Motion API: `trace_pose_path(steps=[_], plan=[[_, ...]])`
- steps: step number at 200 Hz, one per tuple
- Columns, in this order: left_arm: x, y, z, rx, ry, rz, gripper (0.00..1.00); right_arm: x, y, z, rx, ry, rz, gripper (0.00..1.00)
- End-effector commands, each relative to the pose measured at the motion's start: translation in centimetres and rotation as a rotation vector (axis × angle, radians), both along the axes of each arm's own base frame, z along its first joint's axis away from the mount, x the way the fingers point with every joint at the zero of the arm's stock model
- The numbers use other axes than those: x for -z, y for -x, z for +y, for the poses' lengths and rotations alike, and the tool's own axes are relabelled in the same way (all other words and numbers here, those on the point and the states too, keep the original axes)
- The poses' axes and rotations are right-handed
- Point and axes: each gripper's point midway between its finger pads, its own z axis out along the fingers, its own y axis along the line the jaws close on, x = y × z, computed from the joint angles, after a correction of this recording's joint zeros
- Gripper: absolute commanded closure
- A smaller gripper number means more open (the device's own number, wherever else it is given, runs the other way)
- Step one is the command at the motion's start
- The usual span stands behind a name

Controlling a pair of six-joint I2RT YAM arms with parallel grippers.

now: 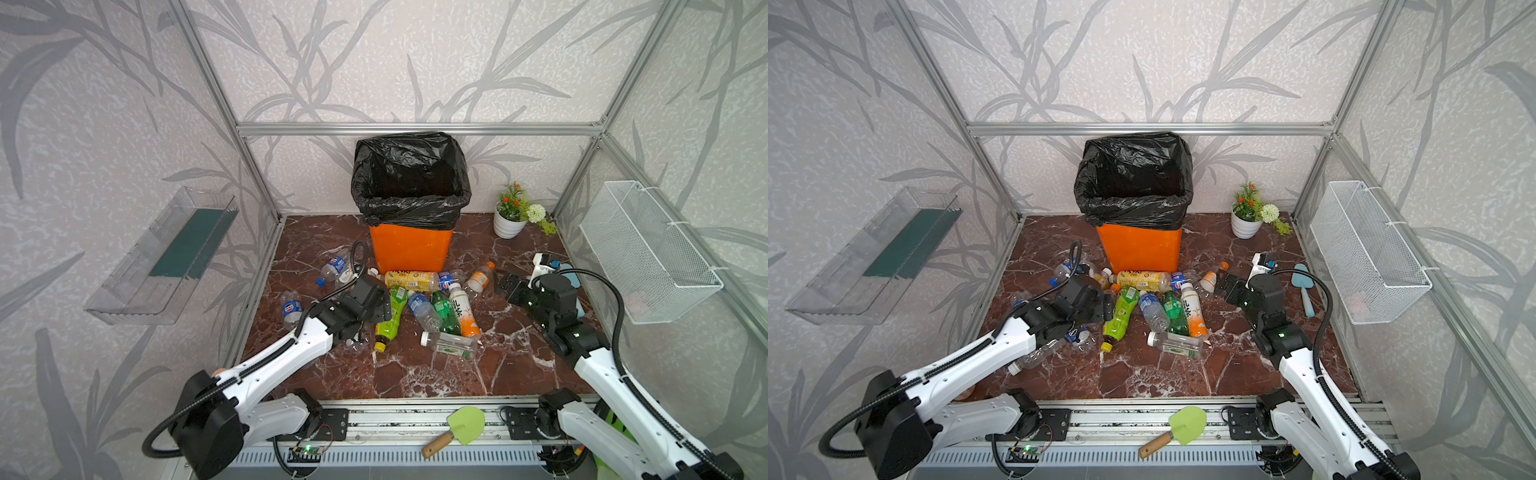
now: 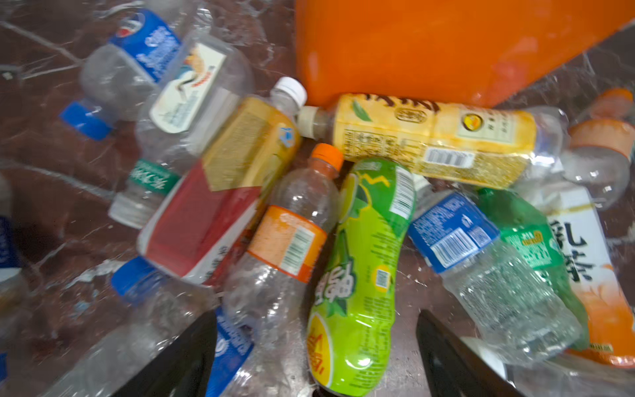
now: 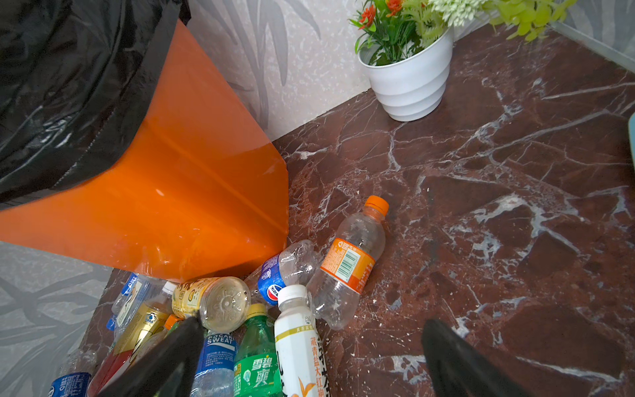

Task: Throw the plastic bottles in the bin
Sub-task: 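Return the right gripper to the pile while the left gripper reaches into the pile, then grasp the green-labelled soda bottle with the left gripper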

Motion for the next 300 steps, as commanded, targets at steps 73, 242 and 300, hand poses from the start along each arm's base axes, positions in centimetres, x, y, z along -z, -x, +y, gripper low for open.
trace_pose_path(steps=[73,242,300], plan=[[4.4,0.1,-4.1,0.216,-0.076,0.158,0.2,-0.4,-0.1,-0.3,0.016,-0.015,-0.019,0.01],[10.0,-0.4,-5.4,0.247,-0.152,0.311,0.39,0.1,0.1,-0.8,0.036,-0.009,-0.011,0.01],[5.1,0.3,-5.2,0.232,-0.04,0.194,0.55,0.0,0.2,-1.0,0.043,-0.02,-0.018,0.01]])
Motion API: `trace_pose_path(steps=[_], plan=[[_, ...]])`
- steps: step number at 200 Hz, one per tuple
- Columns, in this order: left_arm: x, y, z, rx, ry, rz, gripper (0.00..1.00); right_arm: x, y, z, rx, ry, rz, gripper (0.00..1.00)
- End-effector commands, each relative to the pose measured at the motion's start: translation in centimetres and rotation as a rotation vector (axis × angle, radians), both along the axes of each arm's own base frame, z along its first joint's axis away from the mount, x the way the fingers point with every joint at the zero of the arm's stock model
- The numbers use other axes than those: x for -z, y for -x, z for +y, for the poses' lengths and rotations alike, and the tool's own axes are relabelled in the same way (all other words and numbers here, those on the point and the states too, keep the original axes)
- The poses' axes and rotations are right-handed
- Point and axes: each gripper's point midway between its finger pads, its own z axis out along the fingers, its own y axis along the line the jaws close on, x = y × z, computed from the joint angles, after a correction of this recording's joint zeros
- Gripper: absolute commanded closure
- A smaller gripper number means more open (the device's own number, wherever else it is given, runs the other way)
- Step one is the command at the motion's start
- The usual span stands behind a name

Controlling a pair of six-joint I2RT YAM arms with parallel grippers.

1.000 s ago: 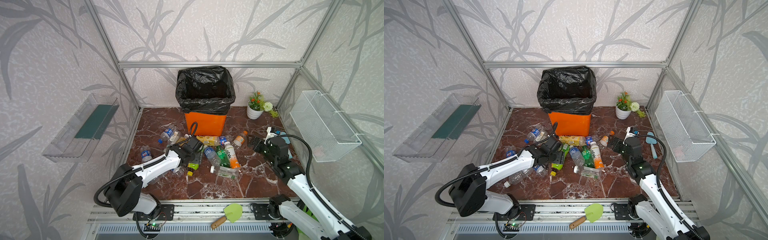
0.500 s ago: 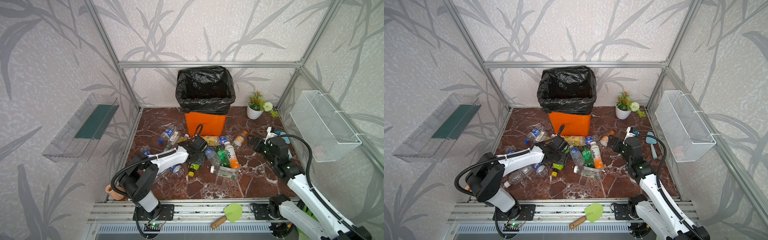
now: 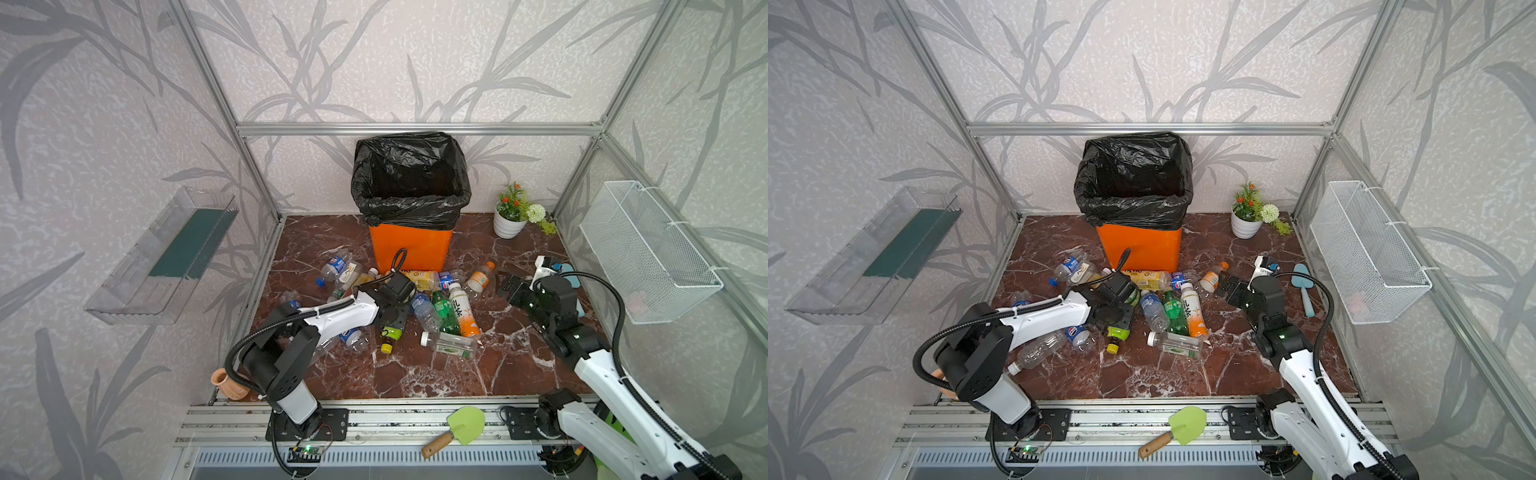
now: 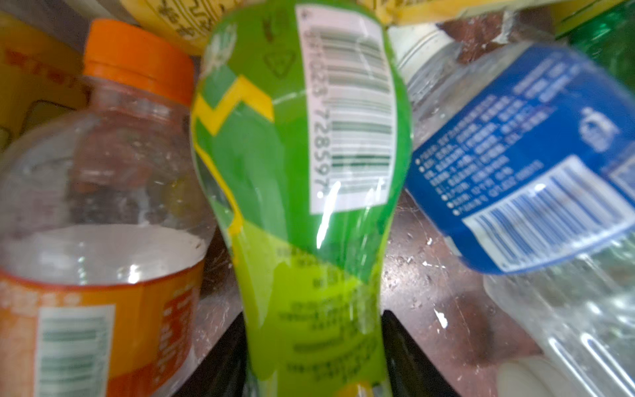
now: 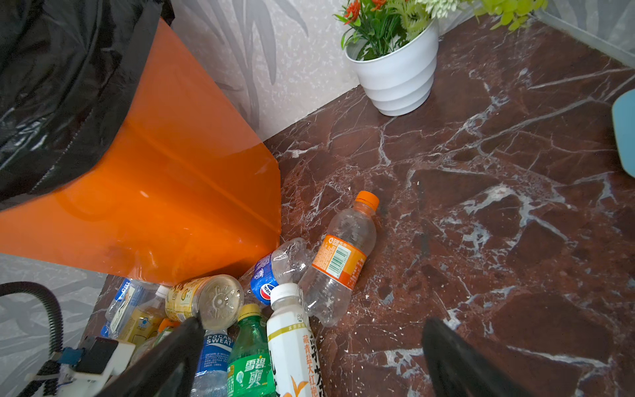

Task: Throw the plastic bottles in the bin
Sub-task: 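Grasp the green-labelled soda bottle with the left gripper, then lift the green bottle with the left gripper and drop it into the bin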

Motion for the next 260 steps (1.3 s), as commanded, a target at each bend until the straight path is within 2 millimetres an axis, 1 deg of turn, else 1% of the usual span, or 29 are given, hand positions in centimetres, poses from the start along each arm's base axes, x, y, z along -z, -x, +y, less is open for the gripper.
trace_pose_path(steps=[1,37,48,60,71,91,111,129,142,155,168,173,185,196,199,205,210,211,215,219,220,224,231,234,238,243,246,254,260], plan=[[-3.7,0.4,0.1,-0.012,0.083,-0.075,0.55,-0.7,0.0,-0.4,0.016,-0.01,-0.03,0.01],[-9.9,1.4,1.7,-0.04,0.187,-0.238,0.54,-1.0,0.0,-0.6,0.025,-0.015,-0.038,0.01],[-12.3,1.7,2.5,-0.047,0.226,-0.311,0.54,-1.1,0.0,-0.5,0.024,-0.02,-0.042,0.01],[-15.1,1.9,3.8,-0.07,0.259,-0.413,0.54,-1.3,-0.1,-0.6,0.025,-0.021,-0.048,0.01],[-18.1,2.2,5.0,-0.084,0.298,-0.534,0.54,-1.5,0.0,-0.6,0.028,-0.019,-0.053,0.01],[-24.6,3.3,8.0,-0.102,0.351,-0.791,0.54,-1.5,0.0,-0.9,0.039,-0.013,-0.055,0.01],[-30.9,4.8,11.3,-0.113,0.335,-1.053,0.54,-1.4,0.0,-1.2,0.052,-0.014,-0.057,0.01],[-36.0,5.8,13.1,-0.136,0.339,-1.253,0.54,-1.4,-0.1,-1.1,0.051,-0.027,-0.065,0.01],[-39.3,6.1,13.3,-0.131,0.347,-1.357,0.54,-1.4,-0.1,-1.0,0.048,-0.029,-0.068,0.01],[-42.0,5.4,12.4,-0.103,0.327,-1.407,0.54,-1.5,-0.1,-0.9,0.045,-0.031,-0.07,0.01],[-44.2,3.8,10.7,-0.056,0.298,-1.413,0.54,-1.5,-0.1,-0.9,0.042,-0.033,-0.07,0.01],[-45.2,3.0,9.6,-0.023,0.298,-1.415,0.54,-1.5,0.0,-0.9,0.04,-0.034,-0.072,0.01],[-46.9,0.9,7.2,0.041,0.308,-1.403,0.54,-1.6,0.1,-0.9,0.038,-0.035,-0.074,0.01],[-48.0,-1.6,5.3,0.078,0.328,-1.382,0.52,-1.6,0.3,-0.9,0.038,-0.037,-0.077,0.01],[-47.9,-2.5,4.8,0.086,0.332,-1.366,0.52,-1.6,0.4,-0.9,0.037,-0.037,-0.078,0.01],[-48.6,-4.0,4.0,0.096,0.35,-1.344,0.51,-1.5,0.5,-1.0,0.049,-0.063,-0.074,0.01],[-48.6,-5.5,3.4,0.098,0.357,-1.31,0.5,-1.5,0.6,-1.0,0.049,-0.063,-0.075,0.01],[-48.2,-6.0,3.2,0.1,0.354,-1.294,0.49,-1.5,0.6,-1.0,0.049,-0.064,-0.075,0.01],[-48.8,-6.8,2.9,0.102,0.364,-1.276,0.46,-1.5,0.7,-1.0,0.048,-0.063,-0.074,0.01],[-48.4,-8.3,2.1,0.109,0.362,-1.238,0.42,-1.4,0.8,-1.1,0.05,-0.062,-0.073,0.01],[-47.9,-8.8,1.9,0.11,0.358,-1.221,0.41,-1.4,0.8,-1.1,0.049,-0.062,-0.073,0.01],[-48.1,-9.9,1.5,0.106,0.359,-1.201,0.37,-1.4,0.9,-1.1,0.047,-0.061,-0.072,0.01],[-47.4,-11.6,0.6,0.108,0.335,-1.133,0.3,-1.5,1.0,-1.1,0.046,-0.057,-0.072,0.01],[-46.4,-12.4,0.2,0.111,0.315,-1.09,0.28,-1.5,1.1,-1.1,0.045,-0.056,-0.072,0.01],[-46.5,-13.0,-0.1,0.109,0.303,-1.07,0.26,-1.5,1.2,-1.1,0.044,-0.054,-0.072,0.01],[-45.9,-13.7,-0.2,0.096,0.275,-1.025,0.22,-1.6,1.3,-1.2,0.045,-0.051,-0.072,0.01],[-45.3,-14.1,-0.2,0.089,0.259,-0.994,0.19,-1.6,1.3,-1.3,0.045,-0.048,-0.071,0.01],[-45.0,-14.7,0.2,0.054,0.234,-0.962,0.05,-1.7,1.5,-1.4,0.05,-0.047,-0.071,0.01],[-45.0,-14.9,0.4,0.038,0.226,-0.955,0.01,-1.7,1.7,-1.5,0.051,-0.047,-0.07,0.01]])
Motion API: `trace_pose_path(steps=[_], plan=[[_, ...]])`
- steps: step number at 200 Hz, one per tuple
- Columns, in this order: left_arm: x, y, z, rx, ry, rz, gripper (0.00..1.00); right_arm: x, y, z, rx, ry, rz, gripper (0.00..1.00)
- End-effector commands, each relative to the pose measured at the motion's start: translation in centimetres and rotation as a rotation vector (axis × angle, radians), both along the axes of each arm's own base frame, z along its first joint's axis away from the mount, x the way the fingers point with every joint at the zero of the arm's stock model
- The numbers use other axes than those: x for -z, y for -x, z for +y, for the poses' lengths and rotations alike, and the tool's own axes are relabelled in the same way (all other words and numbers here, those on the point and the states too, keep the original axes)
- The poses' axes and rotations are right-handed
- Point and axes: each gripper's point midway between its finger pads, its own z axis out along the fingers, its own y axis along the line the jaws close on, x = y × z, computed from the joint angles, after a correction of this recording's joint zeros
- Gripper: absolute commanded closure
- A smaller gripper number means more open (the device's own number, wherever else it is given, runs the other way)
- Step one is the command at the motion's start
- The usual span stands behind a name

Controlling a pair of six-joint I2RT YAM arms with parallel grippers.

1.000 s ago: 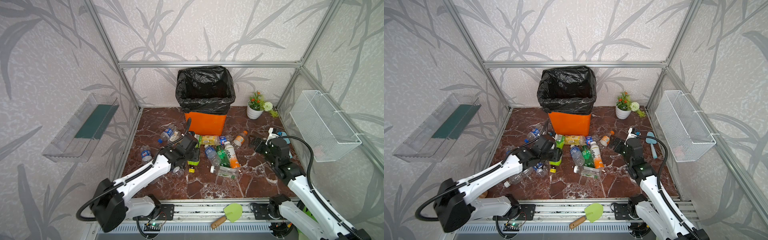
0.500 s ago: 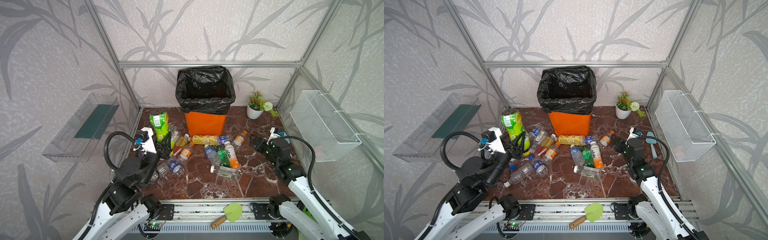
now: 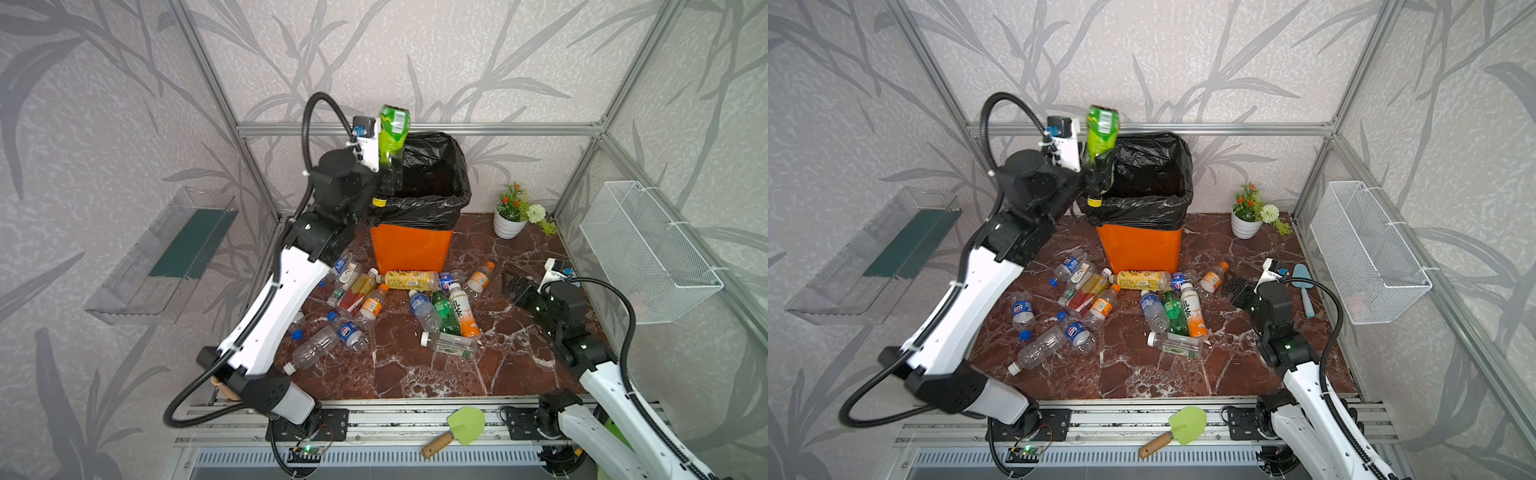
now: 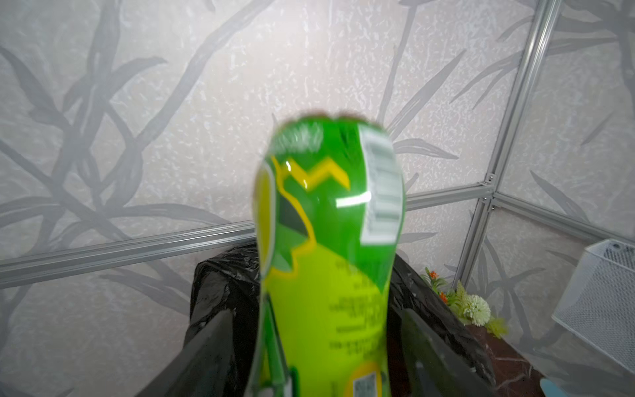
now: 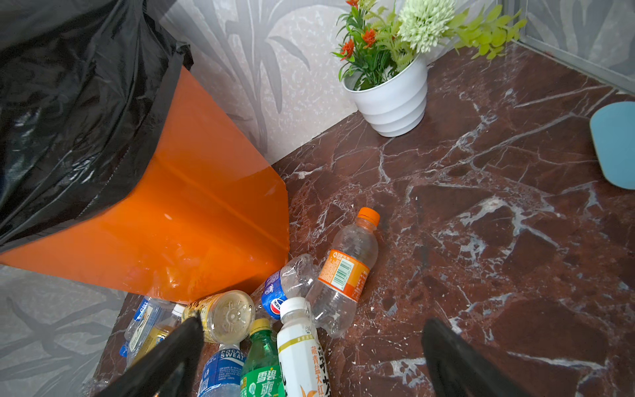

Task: Throw the plastic bottles in the bin
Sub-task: 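Lift the green bottle with the left gripper and drop it into the bin, then lower the left gripper to the pile while the right gripper reaches for a clear bottle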

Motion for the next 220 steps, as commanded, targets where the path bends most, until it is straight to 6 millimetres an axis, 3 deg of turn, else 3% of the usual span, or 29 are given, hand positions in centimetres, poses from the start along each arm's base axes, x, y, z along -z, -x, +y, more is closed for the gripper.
trace_pose_path(steps=[1,42,93,112,132,156,199,220], plan=[[3.7,0.1,0.3,-0.014,-0.073,0.21,0.01,0.1,0.6,-0.3,0.007,0.001,0.006,0.01],[-0.2,3.1,1.7,0.007,0.043,0.021,0.01,0.7,0.7,0.0,-0.013,-0.003,0.026,0.01],[1.1,7.0,4.7,-0.028,0.078,-0.006,0.01,0.8,0.0,1.2,-0.086,0.03,0.05,0.0],[3.2,8.3,5.3,-0.018,0.08,-0.003,0.01,1.1,-0.1,2.2,-0.155,0.057,0.067,0.02],[6.6,9.5,6.8,-0.062,0.113,0.044,0.01,2.0,0.3,3.5,-0.246,0.095,0.103,0.04],[12.1,10.9,9.7,-0.181,0.185,0.139,0.01,3.3,1.2,5.6,-0.374,0.164,0.141,0.06],[20.1,14.2,14.3,-0.343,0.292,0.22,0.01,5.6,4.0,11.2,-0.71,0.417,0.171,0.06],[22.1,15.4,16.0,-0.403,0.331,0.234,0.01,7.1,5.5,13.4,-0.874,0.557,0.212,0.07]])
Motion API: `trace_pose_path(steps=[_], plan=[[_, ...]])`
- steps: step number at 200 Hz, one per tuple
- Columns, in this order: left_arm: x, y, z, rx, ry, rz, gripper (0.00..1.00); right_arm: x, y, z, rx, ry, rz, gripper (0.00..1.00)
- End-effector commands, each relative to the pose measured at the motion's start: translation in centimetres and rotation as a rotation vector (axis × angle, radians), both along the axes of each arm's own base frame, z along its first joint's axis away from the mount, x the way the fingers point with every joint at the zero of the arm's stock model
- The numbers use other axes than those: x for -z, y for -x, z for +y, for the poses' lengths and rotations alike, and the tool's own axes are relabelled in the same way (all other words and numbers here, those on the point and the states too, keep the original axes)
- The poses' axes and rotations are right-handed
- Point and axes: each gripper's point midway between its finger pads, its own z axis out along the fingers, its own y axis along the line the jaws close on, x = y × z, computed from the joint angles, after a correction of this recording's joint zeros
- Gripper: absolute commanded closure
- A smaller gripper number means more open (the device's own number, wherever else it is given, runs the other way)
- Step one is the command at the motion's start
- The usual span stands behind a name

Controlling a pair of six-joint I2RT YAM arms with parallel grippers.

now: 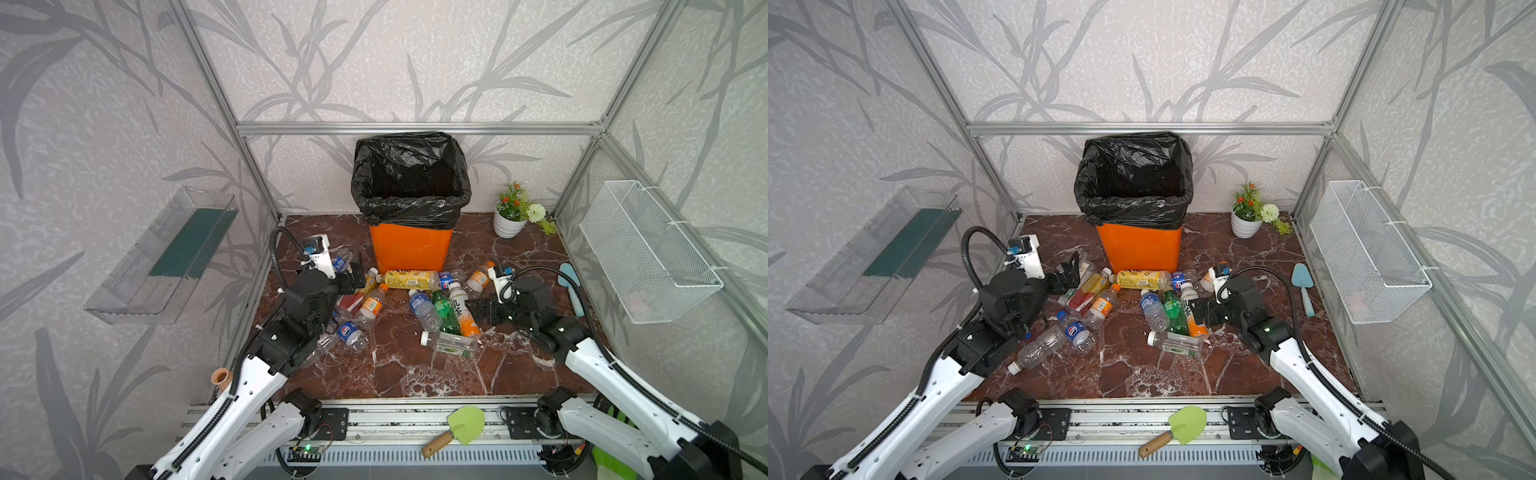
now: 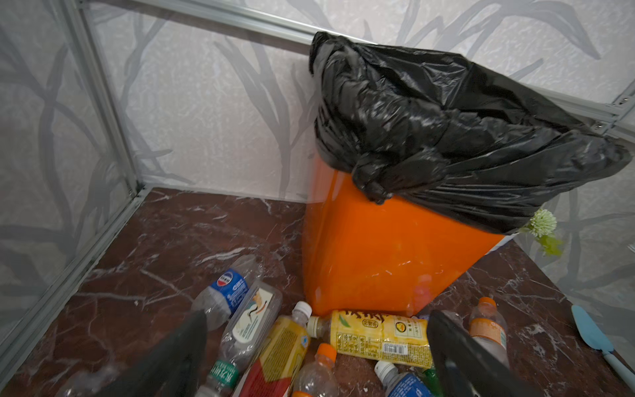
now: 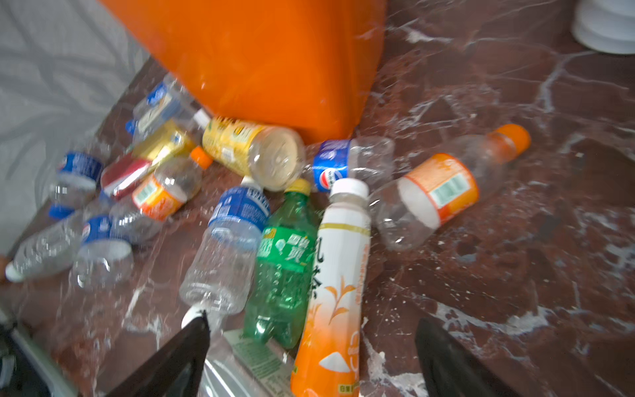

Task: Throw the plastic bottles in the bin
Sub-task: 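Lower the left gripper to the pile while the right gripper reaches for a clear bottle, then grasp the clear white-capped bottle with the right gripper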

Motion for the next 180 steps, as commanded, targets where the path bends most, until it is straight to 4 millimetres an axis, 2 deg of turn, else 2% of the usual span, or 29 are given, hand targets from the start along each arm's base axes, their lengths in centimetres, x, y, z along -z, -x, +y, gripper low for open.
trace_pose_path(steps=[1,36,95,127,180], plan=[[0.6,1.1,2.8,-0.14,0.112,-0.023,0.01,1.1,2.0,2.1,-0.234,0.176,-0.002,0.07],[1.5,1.9,3.9,-0.176,0.119,-0.004,0.01,3.6,4.1,4.3,-0.457,0.353,0.043,0.16],[2.5,1.5,3.9,-0.184,0.096,0.048,0.01,6.1,7.2,6.5,-0.667,0.407,0.108,0.2],[2.6,1.4,3.9,-0.186,0.096,0.054,0.01,7.1,7.3,6.7,-0.702,0.462,0.131,0.21],[2.8,1.5,4.2,-0.194,0.098,0.058,0.01,8.6,8.1,7.7,-0.766,0.502,0.186,0.28]])
